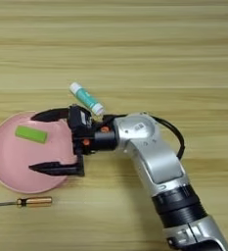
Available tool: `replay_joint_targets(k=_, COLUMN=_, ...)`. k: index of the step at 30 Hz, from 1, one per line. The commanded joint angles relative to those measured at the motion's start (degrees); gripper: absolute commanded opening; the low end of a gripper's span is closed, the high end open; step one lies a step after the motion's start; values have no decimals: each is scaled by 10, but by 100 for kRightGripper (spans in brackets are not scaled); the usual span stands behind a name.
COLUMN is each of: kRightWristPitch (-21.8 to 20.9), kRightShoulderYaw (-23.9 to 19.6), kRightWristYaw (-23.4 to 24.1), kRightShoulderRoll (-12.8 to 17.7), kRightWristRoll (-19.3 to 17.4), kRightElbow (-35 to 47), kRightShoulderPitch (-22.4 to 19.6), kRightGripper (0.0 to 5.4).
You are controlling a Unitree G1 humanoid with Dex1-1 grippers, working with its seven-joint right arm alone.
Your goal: Move the objects on the table
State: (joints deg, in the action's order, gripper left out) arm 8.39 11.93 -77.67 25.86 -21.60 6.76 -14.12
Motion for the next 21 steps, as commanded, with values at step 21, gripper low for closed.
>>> replay_joint_targets(k=21, kRightWristPitch=-5, kRightShoulderYaw=-6, kRightWristYaw=-84, kRightShoulderRoll=98, kRightWristRoll=-8, kRightElbow=50, kRightShoulderPitch=29, kRightGripper=536)
